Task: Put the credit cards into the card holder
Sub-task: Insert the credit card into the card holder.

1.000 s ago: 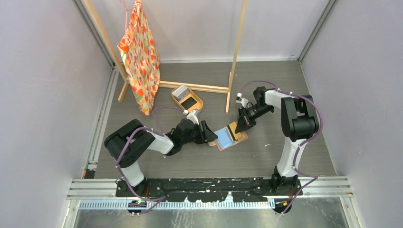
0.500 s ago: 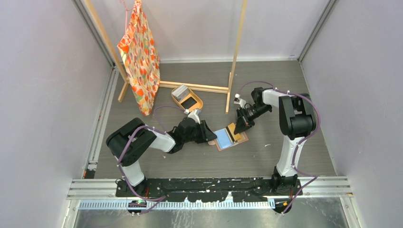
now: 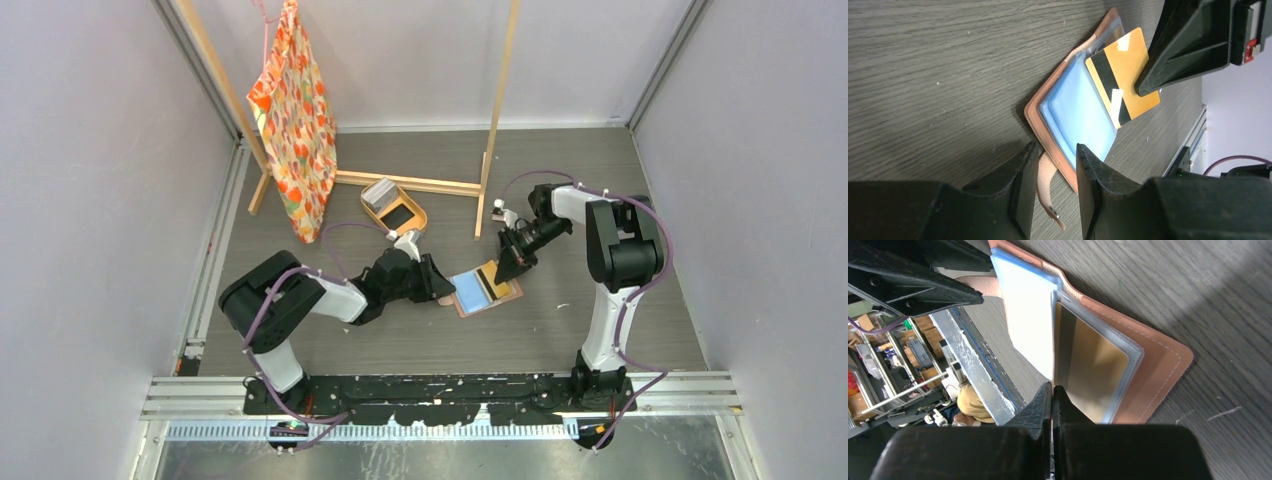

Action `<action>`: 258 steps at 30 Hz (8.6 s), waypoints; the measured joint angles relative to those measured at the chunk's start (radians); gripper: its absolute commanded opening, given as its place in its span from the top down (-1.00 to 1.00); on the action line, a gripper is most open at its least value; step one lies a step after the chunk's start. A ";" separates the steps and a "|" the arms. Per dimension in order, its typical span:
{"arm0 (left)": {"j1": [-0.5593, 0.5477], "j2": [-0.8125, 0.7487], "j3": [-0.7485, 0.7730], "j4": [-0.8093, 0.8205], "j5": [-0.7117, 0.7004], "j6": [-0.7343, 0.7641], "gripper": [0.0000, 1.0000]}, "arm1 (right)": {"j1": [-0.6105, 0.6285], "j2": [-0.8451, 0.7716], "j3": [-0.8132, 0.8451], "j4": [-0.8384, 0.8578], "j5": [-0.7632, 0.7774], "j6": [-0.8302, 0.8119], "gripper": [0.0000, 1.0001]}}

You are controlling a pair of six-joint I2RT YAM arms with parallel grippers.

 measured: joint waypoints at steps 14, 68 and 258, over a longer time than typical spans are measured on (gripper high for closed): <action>-0.013 -0.242 -0.076 0.035 -0.047 0.163 0.33 | 0.005 0.031 0.021 -0.033 0.005 0.002 0.97; -0.058 0.015 0.154 -0.244 -0.115 0.146 0.86 | 0.014 0.048 0.021 0.011 0.028 0.159 0.98; -0.058 0.015 0.154 -0.241 -0.103 0.159 0.88 | 0.085 0.058 0.078 -0.034 0.098 0.152 0.93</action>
